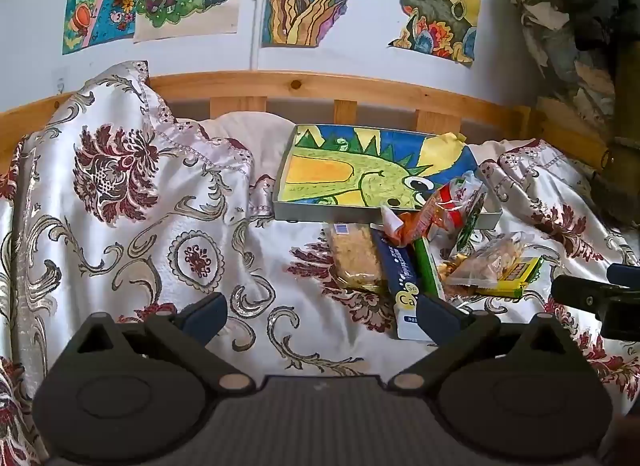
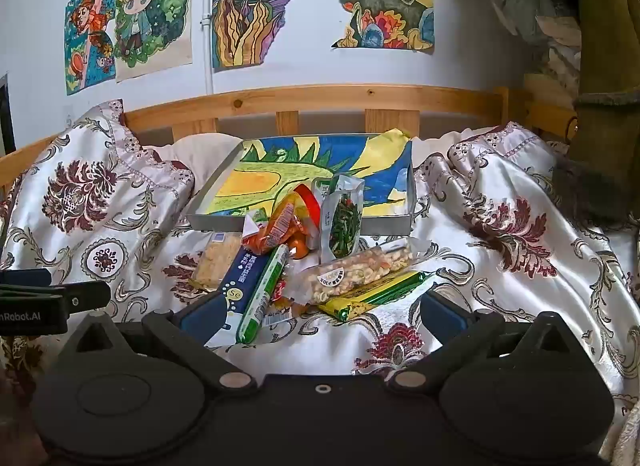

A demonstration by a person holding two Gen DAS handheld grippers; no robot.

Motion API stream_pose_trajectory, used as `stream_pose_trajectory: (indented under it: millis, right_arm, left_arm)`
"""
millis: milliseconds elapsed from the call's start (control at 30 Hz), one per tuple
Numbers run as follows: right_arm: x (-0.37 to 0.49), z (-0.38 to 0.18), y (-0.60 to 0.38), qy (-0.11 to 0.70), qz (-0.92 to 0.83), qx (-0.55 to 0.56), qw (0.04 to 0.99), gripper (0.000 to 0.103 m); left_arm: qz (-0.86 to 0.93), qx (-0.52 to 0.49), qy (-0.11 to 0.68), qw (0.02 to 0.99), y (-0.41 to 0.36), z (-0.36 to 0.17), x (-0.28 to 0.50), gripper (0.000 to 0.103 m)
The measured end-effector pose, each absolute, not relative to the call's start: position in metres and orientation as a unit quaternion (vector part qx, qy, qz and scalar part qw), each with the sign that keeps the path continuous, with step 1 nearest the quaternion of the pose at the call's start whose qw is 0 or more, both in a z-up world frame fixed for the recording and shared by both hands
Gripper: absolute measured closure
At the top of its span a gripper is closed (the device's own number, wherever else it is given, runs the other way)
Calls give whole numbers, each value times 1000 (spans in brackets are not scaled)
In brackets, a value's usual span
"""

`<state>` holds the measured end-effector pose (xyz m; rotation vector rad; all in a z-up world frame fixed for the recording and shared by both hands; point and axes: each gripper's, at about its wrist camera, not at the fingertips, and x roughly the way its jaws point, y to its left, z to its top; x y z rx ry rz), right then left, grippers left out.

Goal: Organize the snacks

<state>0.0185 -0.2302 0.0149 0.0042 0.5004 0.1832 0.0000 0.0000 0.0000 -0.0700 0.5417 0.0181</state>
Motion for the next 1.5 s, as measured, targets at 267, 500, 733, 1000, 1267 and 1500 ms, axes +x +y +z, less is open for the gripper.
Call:
stream_pose_trajectory:
  millis: [267,500,733,1000,1267,1500]
  right_arm:
    - [19,15,-230,246,92,4,965,1]
    - [18,15,-231,248,91,4,965,1]
    - [19,12,-230,249,91,5,964,1]
    - [20,13,-231,251,92,6,964,1]
    - [21,15,-231,253,92,7,963,1]
    - [19,11,-230,255,92,7,963,1]
  left_arm:
    - [6,-35,267,963,0,0,-1,0]
    - [8,-36,268,963,0,0,0,0]
    - [9,-36,269,962,0,0,0,1]
    - [9,-36,269,962,0,0,0,1]
    - [9,-37,269,962,0,0,0,0]
    - [9,-37,270,962,0,0,0,0]
